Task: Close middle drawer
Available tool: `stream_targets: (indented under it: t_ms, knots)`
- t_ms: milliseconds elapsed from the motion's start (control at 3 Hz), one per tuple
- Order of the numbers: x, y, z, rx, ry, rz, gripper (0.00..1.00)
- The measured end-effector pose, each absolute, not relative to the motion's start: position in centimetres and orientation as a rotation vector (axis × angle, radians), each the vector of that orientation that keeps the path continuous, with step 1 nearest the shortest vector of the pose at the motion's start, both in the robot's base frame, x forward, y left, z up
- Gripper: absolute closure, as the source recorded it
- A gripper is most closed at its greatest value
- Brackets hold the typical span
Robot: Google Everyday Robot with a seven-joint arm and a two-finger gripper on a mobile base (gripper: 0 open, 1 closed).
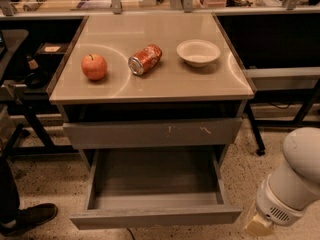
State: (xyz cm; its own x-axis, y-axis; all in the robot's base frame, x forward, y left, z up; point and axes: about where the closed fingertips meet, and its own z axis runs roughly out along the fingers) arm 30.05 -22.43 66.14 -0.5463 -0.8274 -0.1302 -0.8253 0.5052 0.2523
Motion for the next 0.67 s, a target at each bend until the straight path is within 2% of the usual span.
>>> stream_targets:
  t_ms: [667]
  knots:
    - [29.6,-22.4,64.6,1.457,-2.729,-0.505,1.0]
